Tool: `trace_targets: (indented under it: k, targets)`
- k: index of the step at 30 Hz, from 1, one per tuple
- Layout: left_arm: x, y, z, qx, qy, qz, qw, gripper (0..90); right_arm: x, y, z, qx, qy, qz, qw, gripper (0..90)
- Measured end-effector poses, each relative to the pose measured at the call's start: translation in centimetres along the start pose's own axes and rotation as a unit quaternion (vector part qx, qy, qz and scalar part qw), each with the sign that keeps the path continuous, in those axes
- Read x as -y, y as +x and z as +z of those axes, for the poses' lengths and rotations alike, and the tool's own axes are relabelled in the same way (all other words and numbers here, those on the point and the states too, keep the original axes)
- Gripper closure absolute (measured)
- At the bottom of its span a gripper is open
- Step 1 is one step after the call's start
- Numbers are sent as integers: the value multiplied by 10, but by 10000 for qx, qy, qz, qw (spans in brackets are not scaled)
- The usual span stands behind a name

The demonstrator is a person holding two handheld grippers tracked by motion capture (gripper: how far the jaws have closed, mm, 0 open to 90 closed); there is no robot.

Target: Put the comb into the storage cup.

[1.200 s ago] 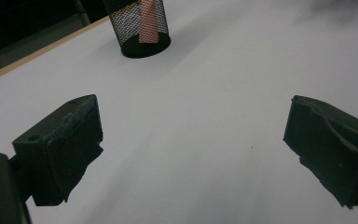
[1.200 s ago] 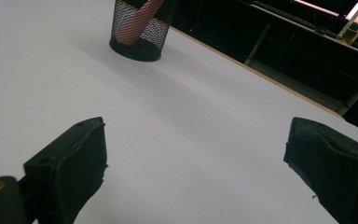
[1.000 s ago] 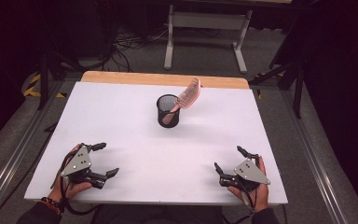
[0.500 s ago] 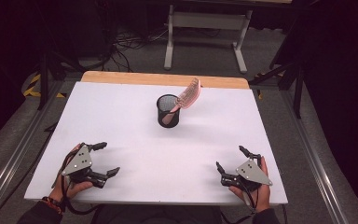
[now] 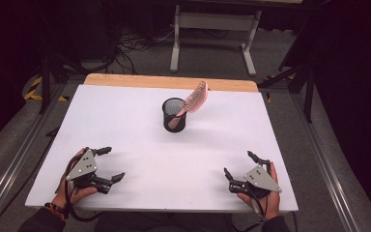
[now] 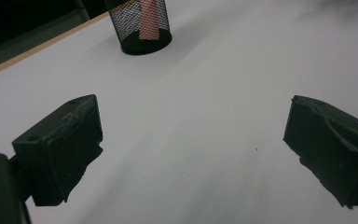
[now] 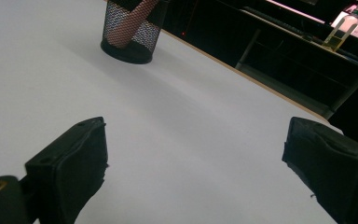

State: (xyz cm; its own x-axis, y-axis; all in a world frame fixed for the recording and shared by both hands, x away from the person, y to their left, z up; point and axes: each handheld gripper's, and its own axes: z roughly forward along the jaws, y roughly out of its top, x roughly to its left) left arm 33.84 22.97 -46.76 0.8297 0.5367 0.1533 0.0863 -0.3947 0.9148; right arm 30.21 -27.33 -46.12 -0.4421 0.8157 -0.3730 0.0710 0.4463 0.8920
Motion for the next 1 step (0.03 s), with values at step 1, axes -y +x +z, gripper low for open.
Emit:
trace_targets:
  k: [1]
  targets:
    - [0, 0, 0, 0, 4, -11, 10000, 52, 0, 0, 0, 0, 0, 0, 10000, 68]
